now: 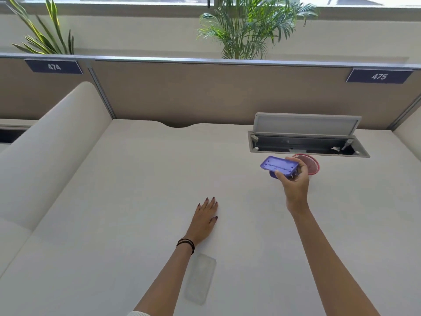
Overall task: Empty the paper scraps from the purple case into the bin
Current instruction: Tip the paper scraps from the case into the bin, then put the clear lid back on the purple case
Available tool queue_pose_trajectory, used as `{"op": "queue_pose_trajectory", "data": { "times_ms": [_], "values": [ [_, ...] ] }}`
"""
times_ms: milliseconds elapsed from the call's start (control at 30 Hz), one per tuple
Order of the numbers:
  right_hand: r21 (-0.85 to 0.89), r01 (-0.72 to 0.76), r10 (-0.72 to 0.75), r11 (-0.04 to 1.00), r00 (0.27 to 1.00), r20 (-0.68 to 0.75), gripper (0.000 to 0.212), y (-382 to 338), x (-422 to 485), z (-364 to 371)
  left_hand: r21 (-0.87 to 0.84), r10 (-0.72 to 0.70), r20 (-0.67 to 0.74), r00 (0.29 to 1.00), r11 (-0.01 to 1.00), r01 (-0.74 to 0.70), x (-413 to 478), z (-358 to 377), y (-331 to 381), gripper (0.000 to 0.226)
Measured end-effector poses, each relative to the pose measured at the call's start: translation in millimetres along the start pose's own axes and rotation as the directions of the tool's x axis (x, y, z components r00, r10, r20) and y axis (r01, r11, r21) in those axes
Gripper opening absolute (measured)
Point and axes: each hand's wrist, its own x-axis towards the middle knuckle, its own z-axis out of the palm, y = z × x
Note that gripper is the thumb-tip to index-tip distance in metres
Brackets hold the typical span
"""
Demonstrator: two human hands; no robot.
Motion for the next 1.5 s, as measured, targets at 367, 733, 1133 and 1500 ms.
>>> {"op": "queue_pose_trajectory", "data": {
  "times_ms": [367, 733, 1133, 1500],
  "values": [
    [-0.009, -0.141, 0.141, 0.99, 0.974, 0.18, 0.047, 33.7, -82.2, 60.4, -0.89, -0.131, 0.101, 0.986, 0.43, 0.149, -32.2, -24.1, 52.7, 0.044],
    [-0.043, -0.149, 0.155, 0.988, 0.956, 0.248, 0.047, 35.5, -129.7, 84.3, -0.996, -0.315, 0.087, 0.945, -0.049, 0.075, -43.1, -20.6, 58.3, 0.042],
    [-0.289, -0.009, 0.154, 0.957, 0.861, 0.484, 0.063, 63.5, -178.4, 95.1, -0.99, -0.46, 0.08, 0.884, -0.14, 0.017, -66.2, -12.0, 24.6, 0.045],
    [-0.509, 0.136, 0.246, 0.85, 0.751, 0.612, 0.019, 84.8, -185.7, 70.1, -0.984, -0.533, 0.096, 0.841, -0.178, -0.001, -81.3, -15.0, -7.0, 0.045]
  ]
}}
